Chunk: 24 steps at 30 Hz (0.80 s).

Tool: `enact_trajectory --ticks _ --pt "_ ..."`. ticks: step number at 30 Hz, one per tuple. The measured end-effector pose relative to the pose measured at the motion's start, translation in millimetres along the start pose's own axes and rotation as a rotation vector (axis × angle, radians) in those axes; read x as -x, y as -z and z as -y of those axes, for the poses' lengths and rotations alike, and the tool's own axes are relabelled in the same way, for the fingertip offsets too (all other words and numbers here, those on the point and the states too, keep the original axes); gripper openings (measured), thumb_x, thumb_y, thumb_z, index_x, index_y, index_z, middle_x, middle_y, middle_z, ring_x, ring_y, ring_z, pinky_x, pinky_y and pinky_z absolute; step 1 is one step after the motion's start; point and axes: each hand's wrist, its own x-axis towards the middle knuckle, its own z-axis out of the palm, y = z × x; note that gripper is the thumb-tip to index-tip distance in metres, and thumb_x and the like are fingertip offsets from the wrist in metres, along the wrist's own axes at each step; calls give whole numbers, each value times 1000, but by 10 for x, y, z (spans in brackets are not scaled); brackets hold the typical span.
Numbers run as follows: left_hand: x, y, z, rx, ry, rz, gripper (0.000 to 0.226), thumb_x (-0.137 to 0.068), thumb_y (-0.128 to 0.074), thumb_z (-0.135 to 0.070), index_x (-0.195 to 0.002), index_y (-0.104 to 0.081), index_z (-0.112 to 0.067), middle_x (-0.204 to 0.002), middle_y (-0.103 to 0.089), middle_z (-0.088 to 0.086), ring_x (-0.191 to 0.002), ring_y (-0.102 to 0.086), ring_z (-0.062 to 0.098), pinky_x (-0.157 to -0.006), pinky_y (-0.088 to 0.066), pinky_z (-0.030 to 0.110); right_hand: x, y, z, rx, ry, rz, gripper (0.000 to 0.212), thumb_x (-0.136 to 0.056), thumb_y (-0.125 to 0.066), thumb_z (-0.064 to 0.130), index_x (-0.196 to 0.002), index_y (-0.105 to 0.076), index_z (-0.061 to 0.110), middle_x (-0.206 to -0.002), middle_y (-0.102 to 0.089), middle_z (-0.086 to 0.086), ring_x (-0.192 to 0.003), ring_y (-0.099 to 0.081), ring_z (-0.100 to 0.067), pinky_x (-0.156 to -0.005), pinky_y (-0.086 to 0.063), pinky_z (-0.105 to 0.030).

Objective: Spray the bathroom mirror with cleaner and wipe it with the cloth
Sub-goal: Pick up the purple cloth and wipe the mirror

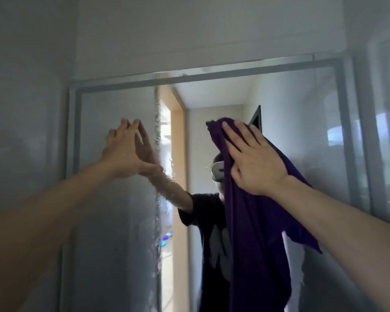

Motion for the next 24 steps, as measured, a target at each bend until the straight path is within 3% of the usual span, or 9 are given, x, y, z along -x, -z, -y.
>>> enact_trajectory --ticks 4,11,19,24 --pt "-35 106 110 -64 -42 -20 153 -44 -96 -60 -163 -6 -24 -172 -2 8 -157 -2 35 -126 -10 53 -424 150 -101 -52 -109 -35 78 -90 -36 29 -163 -14 12 -173 -3 -10 -159 -2 -33 -128 -5 -50" --pt "35 41 -12 -68 -49 -34 147 -51 -97 -47 -163 -5 -23 -172 -1 8 -157 0 35 -125 -11 55 -1122 196 181 -109 -203 -88 74 -97 -34 34 -163 -12 13 -172 1 -14 -158 4 -36 -127 0 -54" --pt "24 85 36 -35 -61 64 151 -51 -94 -59 -163 2 -27 -171 6 8 -157 7 27 -127 -4 46 -951 -37 1214 -124 67 -68 77 -100 -34 44 -163 -2 13 -171 10 -14 -157 13 -36 -126 7 -55" --pt "71 136 43 -35 -42 53 149 -49 -93 -63 -162 0 -34 -171 3 -3 -155 2 28 -120 -22 56 -591 -142 1462 -115 151 -20 77 -100 -33 42 -163 0 12 -171 12 -13 -157 16 -36 -124 16 -54"
